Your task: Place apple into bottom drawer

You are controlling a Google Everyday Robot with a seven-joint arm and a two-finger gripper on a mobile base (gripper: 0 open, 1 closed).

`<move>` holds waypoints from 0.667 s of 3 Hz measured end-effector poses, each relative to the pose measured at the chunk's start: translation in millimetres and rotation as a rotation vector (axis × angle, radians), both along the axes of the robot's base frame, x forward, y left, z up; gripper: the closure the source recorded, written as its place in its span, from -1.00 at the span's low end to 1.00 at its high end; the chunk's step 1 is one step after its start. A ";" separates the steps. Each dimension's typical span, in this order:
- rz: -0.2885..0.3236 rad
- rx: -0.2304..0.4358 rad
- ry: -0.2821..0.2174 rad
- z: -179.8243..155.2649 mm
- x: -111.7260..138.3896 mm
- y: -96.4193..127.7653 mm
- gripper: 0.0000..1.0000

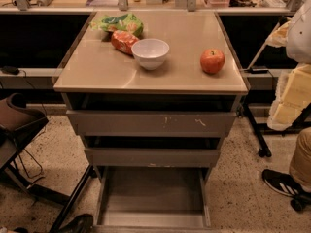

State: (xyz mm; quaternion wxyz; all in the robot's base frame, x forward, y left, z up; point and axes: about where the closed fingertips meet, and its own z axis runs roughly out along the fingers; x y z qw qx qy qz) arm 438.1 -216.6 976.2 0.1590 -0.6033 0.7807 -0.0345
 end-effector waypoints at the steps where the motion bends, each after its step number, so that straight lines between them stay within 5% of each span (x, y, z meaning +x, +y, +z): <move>1: 0.010 0.010 -0.012 2.9 7.4 0.8 -1.00; 2: 0.031 0.065 -0.003 -1.7 48.8 4.9 -1.00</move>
Offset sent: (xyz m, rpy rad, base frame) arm 0.1327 0.0064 -0.0078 0.1727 0.0161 0.0601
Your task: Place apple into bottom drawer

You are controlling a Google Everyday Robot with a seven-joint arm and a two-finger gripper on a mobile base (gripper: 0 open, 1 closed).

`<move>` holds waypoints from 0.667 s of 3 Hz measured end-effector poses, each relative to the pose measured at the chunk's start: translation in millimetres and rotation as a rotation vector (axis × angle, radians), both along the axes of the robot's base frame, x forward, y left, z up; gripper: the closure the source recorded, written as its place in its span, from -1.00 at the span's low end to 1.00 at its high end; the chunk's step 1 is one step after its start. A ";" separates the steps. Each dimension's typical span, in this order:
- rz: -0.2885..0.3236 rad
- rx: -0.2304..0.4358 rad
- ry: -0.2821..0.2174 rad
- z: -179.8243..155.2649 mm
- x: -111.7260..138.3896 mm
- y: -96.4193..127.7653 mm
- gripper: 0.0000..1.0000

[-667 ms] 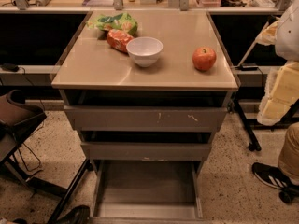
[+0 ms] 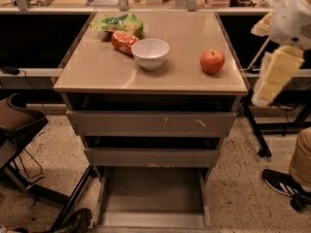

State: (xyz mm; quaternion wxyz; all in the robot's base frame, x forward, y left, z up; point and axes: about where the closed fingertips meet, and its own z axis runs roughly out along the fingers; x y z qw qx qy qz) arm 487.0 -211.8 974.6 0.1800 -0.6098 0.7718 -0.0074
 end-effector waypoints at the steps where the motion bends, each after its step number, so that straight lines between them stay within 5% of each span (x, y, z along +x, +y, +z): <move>1: 0.030 0.117 -0.011 -9.1 62.3 0.7 -1.00; 2: 0.055 0.270 -0.045 -20.4 107.9 -2.0 -1.00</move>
Offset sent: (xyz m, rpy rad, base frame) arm 0.1600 -0.0181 -0.0250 0.4814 -0.0886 0.0777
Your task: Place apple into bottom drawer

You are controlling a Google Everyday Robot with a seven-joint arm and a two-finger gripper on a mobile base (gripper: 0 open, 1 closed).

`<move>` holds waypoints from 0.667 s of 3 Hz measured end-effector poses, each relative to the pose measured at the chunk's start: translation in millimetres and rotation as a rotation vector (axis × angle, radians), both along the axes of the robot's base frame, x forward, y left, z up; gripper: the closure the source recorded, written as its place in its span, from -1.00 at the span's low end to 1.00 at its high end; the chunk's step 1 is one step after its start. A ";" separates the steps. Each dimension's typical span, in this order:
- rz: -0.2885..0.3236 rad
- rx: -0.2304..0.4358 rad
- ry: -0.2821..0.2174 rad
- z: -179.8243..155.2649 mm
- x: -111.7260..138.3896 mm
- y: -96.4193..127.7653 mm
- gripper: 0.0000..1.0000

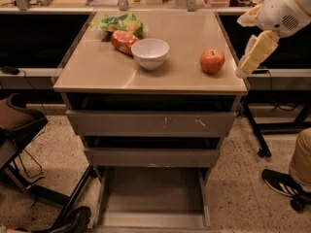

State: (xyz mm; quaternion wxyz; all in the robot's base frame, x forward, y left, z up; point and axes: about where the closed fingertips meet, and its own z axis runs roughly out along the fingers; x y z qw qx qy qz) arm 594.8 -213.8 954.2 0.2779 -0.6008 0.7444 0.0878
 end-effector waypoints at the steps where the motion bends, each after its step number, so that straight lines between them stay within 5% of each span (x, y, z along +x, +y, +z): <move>1: 0.006 0.039 -0.004 -2.0 11.6 4.1 -1.00; 2: 0.006 0.039 -0.004 -2.1 11.6 4.1 -1.00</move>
Offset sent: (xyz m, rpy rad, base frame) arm 0.0116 0.0041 -0.0020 0.0388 -0.0037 0.0059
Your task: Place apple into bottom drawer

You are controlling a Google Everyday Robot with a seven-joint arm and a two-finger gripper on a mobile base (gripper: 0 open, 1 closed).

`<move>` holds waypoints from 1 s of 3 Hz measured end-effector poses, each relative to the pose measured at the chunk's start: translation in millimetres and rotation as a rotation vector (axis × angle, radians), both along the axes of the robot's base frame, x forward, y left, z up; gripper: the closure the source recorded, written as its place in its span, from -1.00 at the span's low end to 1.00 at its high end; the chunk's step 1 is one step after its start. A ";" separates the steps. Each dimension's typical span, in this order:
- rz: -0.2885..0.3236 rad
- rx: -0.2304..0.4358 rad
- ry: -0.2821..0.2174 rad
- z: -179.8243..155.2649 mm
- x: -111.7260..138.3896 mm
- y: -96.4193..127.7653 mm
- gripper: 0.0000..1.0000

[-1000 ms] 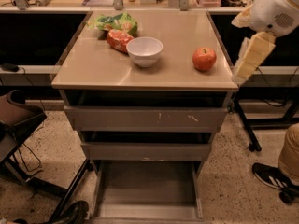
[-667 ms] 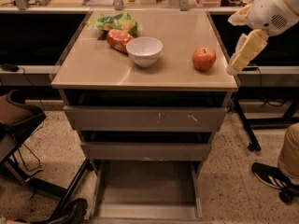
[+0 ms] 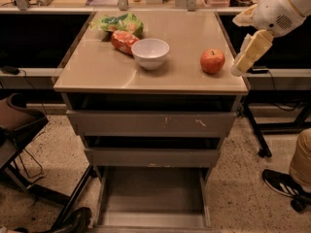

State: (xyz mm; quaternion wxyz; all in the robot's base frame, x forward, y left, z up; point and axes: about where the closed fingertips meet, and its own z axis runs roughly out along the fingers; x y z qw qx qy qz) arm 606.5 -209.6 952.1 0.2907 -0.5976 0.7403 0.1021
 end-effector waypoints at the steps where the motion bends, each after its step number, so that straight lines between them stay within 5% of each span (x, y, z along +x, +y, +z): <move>1: 0.023 0.116 -0.004 -3.7 10.0 -1.6 -1.00; 3: 0.099 0.639 -0.062 -19.5 76.4 4.7 -1.00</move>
Offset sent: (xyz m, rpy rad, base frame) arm 0.1101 -0.0279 0.0188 0.8364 -0.0982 0.1736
